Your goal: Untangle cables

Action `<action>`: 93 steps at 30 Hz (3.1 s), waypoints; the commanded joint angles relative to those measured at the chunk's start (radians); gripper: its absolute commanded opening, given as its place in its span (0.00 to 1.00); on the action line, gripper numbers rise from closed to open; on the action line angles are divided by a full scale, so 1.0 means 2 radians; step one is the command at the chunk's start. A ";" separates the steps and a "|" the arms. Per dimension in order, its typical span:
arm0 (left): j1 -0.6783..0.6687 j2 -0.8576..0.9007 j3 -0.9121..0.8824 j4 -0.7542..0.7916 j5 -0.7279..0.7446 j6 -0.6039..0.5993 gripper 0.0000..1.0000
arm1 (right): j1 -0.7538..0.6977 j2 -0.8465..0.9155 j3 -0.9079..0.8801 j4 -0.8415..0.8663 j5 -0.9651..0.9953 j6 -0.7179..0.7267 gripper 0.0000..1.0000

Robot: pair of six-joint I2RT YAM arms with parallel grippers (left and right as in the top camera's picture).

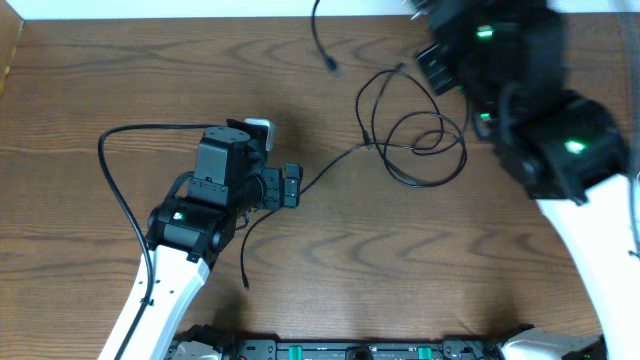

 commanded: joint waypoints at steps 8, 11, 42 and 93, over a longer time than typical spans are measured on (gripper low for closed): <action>0.000 0.010 0.001 0.000 0.033 0.003 0.99 | -0.034 0.001 0.125 0.025 0.012 0.020 0.01; 0.000 0.030 0.001 0.000 0.033 0.002 0.99 | -0.053 0.001 0.171 0.050 0.051 0.020 0.01; -0.092 0.114 0.001 0.109 0.227 0.188 0.95 | -0.151 0.076 0.308 -0.206 0.116 0.081 0.01; -0.138 0.137 0.001 0.164 0.122 0.129 0.84 | -0.119 0.252 -0.152 -0.164 -0.284 -0.254 0.98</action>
